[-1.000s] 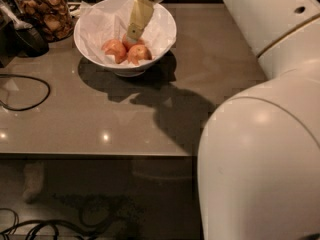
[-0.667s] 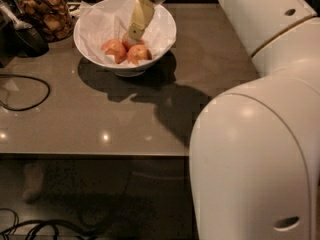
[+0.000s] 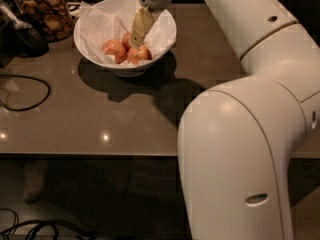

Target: Pick apple from white bowl

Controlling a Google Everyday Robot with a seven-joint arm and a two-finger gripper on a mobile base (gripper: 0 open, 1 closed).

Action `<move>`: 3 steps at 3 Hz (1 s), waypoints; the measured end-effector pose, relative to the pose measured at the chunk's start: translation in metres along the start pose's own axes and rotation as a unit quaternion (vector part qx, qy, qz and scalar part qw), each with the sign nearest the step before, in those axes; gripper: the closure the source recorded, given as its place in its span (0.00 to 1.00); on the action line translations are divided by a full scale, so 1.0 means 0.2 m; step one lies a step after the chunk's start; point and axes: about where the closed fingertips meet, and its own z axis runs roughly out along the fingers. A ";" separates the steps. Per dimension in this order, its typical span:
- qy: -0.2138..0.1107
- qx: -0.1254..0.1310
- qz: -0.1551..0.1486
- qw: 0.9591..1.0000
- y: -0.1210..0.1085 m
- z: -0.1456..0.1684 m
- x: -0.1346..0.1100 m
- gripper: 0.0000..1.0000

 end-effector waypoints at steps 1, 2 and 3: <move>0.002 -0.008 0.012 1.000 -0.01 0.04 0.02 0.31; 0.002 -0.013 0.020 1.000 -0.01 0.06 0.03 0.30; 0.011 -0.018 0.022 1.000 0.00 0.11 0.03 0.29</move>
Offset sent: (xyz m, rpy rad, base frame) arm -0.0049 -0.0128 -0.0142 -0.0003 0.0817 -0.0377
